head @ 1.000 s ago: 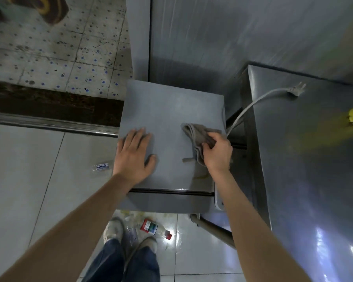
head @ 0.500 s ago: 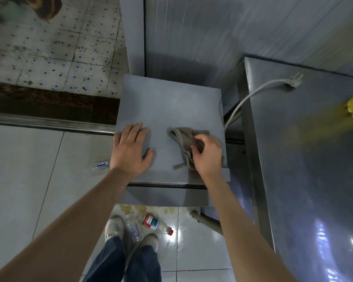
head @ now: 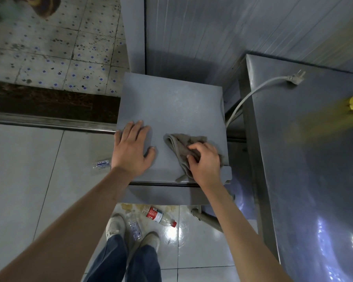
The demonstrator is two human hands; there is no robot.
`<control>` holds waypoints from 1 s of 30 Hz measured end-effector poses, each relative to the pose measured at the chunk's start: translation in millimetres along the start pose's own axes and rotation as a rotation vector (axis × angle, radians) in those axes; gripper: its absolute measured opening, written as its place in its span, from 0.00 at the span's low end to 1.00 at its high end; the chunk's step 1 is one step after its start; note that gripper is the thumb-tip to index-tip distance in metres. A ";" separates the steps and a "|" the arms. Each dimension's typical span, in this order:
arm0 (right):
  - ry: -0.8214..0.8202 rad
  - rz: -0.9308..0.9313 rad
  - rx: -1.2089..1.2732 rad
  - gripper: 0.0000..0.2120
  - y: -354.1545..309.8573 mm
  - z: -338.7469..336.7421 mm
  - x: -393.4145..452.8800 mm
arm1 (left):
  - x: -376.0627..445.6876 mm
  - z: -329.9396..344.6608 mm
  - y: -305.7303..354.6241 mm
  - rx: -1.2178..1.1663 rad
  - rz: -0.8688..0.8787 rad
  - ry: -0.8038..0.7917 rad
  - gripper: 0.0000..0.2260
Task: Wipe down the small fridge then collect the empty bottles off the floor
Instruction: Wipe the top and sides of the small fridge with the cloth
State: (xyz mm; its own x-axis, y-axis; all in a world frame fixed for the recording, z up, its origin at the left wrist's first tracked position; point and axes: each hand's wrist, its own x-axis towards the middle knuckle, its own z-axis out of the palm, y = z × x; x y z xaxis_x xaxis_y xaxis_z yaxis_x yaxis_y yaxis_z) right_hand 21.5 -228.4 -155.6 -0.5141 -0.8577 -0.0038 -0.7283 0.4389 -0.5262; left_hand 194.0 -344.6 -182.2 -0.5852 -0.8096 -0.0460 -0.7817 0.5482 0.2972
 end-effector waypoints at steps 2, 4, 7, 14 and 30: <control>-0.038 -0.026 0.003 0.08 2.2 -5.2 -2.0 | -0.4 0.0 -0.6 -0.002 -0.003 -0.001 0.28; -0.065 -0.042 -0.013 0.09 3.5 -9.3 -4.2 | -0.7 0.1 -1.2 -0.003 0.000 0.001 0.28; -0.085 -0.050 -0.041 0.10 6.3 -12.2 -7.6 | -0.7 0.0 -0.6 -0.003 0.002 0.000 0.28; -0.057 -0.124 -0.115 0.09 11.4 -11.6 -8.3 | -0.4 -0.8 0.4 -0.009 0.005 0.006 0.29; 0.178 0.173 -0.100 0.09 26.5 -10.3 25.0 | -0.2 -0.2 -0.6 -0.006 0.008 0.009 0.28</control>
State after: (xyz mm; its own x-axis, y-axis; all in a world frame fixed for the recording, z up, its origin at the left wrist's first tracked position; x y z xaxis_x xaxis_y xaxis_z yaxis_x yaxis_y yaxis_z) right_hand -15.4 -235.4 -160.8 -0.7002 -0.7107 0.0682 -0.6593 0.6069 -0.4438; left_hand 194.7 -344.8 -182.1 -0.5897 -0.8068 -0.0354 -0.7757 0.5537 0.3029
